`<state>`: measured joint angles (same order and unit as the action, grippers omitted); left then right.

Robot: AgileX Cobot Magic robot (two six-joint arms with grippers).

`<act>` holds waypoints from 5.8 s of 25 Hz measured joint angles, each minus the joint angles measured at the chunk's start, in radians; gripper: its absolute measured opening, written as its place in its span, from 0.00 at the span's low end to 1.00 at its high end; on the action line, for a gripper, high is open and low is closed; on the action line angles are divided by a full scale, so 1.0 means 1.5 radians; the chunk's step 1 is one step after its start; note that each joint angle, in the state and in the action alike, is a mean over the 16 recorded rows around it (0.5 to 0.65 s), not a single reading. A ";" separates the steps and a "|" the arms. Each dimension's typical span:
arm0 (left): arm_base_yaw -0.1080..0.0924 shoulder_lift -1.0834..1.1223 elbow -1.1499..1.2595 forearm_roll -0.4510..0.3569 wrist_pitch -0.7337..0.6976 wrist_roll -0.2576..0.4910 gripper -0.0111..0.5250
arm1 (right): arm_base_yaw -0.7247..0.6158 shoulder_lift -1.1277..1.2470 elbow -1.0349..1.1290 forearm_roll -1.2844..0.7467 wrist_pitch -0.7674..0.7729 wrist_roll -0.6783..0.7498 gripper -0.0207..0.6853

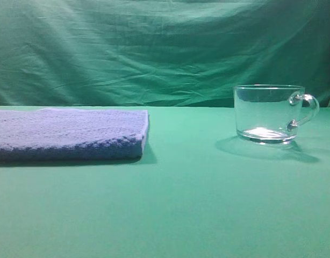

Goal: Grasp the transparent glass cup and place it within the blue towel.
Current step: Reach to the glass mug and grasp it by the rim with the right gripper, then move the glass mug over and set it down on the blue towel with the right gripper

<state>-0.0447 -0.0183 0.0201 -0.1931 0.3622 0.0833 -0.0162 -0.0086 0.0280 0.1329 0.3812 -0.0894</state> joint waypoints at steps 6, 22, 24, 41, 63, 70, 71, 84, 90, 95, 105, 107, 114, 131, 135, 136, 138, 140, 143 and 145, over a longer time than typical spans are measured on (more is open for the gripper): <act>0.000 0.000 0.000 0.000 0.000 0.000 0.02 | 0.000 0.000 0.000 0.000 0.000 0.000 0.03; 0.000 0.000 0.000 0.000 0.000 0.000 0.02 | 0.000 0.000 0.000 0.000 0.000 -0.001 0.03; 0.000 0.000 0.000 0.000 0.000 0.000 0.02 | 0.000 0.000 0.000 0.000 -0.003 -0.001 0.03; 0.000 0.000 0.000 0.000 0.000 0.000 0.02 | 0.000 0.019 -0.065 0.172 -0.067 -0.036 0.03; 0.000 0.000 0.000 0.000 0.000 0.000 0.02 | 0.019 0.505 -0.377 0.195 0.149 -0.268 0.03; 0.000 0.000 0.000 0.000 0.000 0.000 0.02 | 0.083 0.647 -0.441 0.165 0.178 -0.305 0.05; 0.000 0.000 0.000 0.000 0.000 0.000 0.02 | 0.093 0.667 -0.450 0.160 0.182 -0.308 0.06; 0.000 0.000 0.000 0.000 0.000 0.000 0.02 | 0.194 0.908 -0.538 0.128 0.176 -0.315 0.71; 0.000 0.000 0.000 0.000 0.000 0.000 0.02 | 0.209 1.010 -0.568 0.127 0.141 -0.318 0.84; 0.000 0.000 0.000 0.000 0.000 0.000 0.02 | 0.212 1.079 -0.593 0.126 0.110 -0.322 0.63; 0.000 0.000 0.000 0.000 0.000 0.000 0.02 | 0.212 1.138 -0.673 0.122 0.143 -0.330 0.21; 0.000 0.000 0.000 0.000 0.000 0.000 0.02 | 0.213 1.141 -0.700 0.124 0.164 -0.330 0.18; 0.000 0.000 0.000 0.000 0.000 0.000 0.02 | 0.240 1.150 -0.816 0.137 0.227 -0.330 0.17; 0.000 0.000 0.000 0.000 0.000 0.000 0.02 | 0.495 1.404 -1.223 0.142 0.219 -0.332 0.17; 0.000 0.000 0.000 0.000 0.000 0.000 0.02 | 0.526 1.481 -1.287 0.130 0.200 -0.334 0.17; 0.000 0.000 0.000 0.000 0.000 0.000 0.02 | 0.531 1.496 -1.299 0.127 0.194 -0.335 0.18; 0.000 0.000 0.000 0.000 0.000 0.000 0.02 | 0.540 1.523 -1.318 0.121 0.183 -0.337 0.20; 0.000 0.000 0.000 0.000 0.000 0.000 0.02 | 0.546 1.543 -1.330 0.117 0.172 -0.339 0.25; 0.000 0.000 0.000 0.000 0.000 0.000 0.02 | 0.550 1.562 -1.341 0.113 0.164 -0.340 0.36; 0.000 0.000 0.000 0.000 0.000 0.000 0.02 | 0.552 1.565 -1.343 0.110 0.167 -0.337 0.45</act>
<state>-0.0447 -0.0183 0.0201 -0.1931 0.3622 0.0833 0.8112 2.3387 -1.9869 0.2983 0.6322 -0.5954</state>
